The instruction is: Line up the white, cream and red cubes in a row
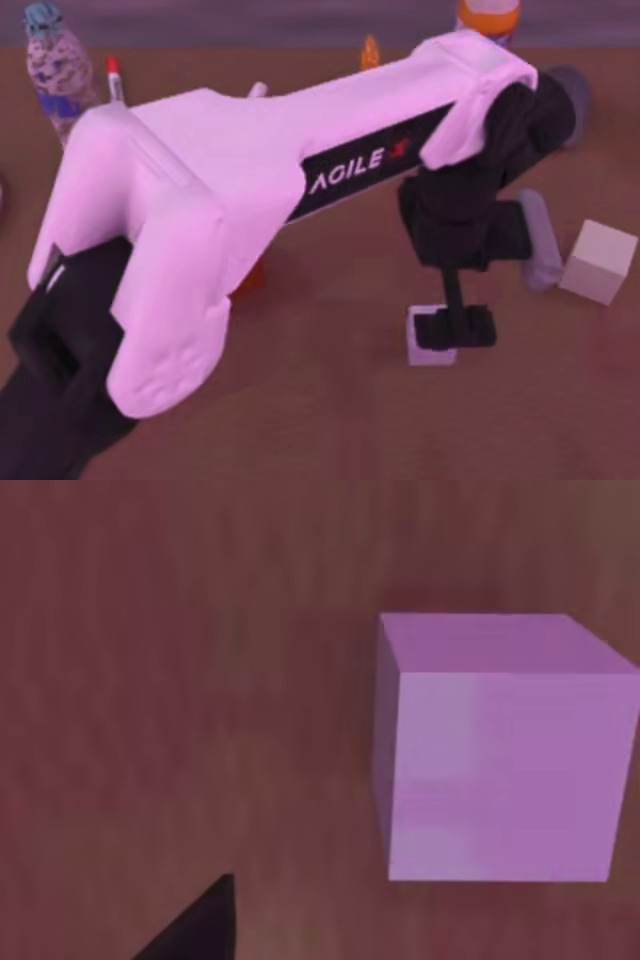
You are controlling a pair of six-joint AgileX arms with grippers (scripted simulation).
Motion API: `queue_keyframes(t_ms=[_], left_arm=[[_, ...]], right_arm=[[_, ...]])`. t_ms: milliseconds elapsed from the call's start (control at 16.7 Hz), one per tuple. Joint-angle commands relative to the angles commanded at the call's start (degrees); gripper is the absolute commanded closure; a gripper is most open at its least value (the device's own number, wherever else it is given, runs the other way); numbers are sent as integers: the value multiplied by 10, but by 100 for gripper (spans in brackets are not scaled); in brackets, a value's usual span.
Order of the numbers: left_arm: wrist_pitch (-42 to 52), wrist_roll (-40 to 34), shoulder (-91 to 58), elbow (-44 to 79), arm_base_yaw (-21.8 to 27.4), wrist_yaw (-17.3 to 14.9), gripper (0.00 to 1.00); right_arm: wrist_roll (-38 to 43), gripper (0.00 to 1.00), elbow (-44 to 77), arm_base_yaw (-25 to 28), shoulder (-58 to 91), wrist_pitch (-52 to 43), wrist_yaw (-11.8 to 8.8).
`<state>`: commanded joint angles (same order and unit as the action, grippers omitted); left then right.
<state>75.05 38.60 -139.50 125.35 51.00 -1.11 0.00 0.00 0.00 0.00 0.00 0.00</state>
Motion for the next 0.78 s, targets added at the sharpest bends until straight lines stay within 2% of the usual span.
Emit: queue_keyframes(t_ms=[180,480,780], left_arm=[[28,0,6,26,-3,0,0],[23,-1,10,20,-2,1,0],[-43,-36,127,-89,-57,6,0]], right_arm=[[0,0,0,0,0,0,0],[-3,0,5,1,5,-3,0],[-59,0,100,9,103,-66,-1]])
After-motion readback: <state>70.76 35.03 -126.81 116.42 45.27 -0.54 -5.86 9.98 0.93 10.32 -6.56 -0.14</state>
